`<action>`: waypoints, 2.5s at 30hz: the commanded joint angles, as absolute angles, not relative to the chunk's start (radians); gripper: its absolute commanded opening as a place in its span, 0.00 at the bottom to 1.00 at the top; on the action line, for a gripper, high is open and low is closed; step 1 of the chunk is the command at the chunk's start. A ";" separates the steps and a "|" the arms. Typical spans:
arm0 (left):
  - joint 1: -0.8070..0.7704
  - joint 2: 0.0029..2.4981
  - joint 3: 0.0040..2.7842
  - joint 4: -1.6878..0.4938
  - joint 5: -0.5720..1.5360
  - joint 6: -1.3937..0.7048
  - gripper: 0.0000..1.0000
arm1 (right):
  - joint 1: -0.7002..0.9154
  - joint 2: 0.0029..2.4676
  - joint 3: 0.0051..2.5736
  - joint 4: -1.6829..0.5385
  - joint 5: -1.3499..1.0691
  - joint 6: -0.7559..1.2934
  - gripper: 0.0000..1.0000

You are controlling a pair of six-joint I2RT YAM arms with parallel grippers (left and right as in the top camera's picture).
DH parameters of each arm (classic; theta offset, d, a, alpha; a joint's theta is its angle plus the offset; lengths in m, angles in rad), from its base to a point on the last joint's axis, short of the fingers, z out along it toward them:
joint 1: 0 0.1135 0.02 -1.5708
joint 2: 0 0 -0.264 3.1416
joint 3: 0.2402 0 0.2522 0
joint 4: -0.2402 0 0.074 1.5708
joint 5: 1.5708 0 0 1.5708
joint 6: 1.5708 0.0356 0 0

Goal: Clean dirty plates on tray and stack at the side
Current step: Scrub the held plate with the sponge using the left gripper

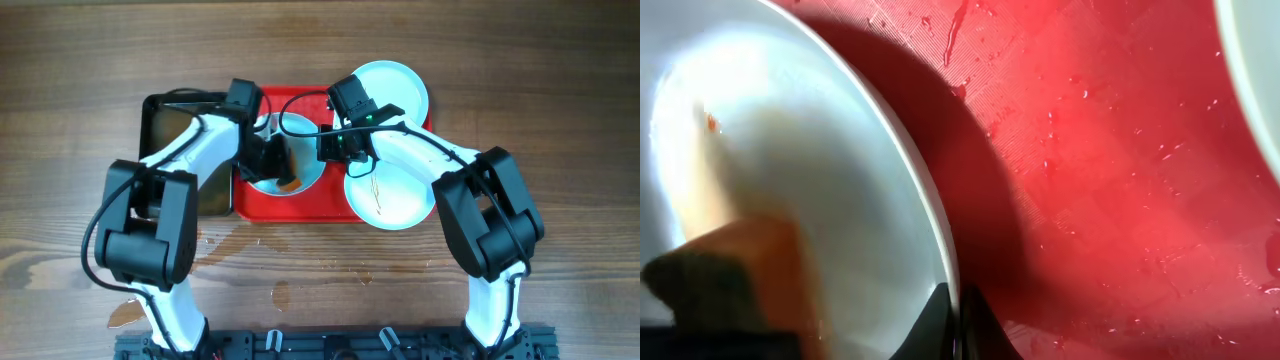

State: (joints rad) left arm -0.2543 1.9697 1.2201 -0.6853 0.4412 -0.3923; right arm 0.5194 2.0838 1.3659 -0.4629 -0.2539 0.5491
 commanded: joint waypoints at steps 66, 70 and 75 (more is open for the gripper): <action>-0.379 2.025 1.230 -0.711 -0.183 -0.444 0.04 | 0.523 2.115 1.379 -0.458 -0.264 0.545 0.05; -0.350 2.025 1.230 -0.936 -0.024 -0.457 0.04 | 0.524 2.115 1.379 -0.458 -0.264 0.546 0.05; -0.350 2.025 1.231 -1.010 0.174 -0.449 0.04 | 0.524 2.115 1.379 -0.458 -0.265 0.545 0.05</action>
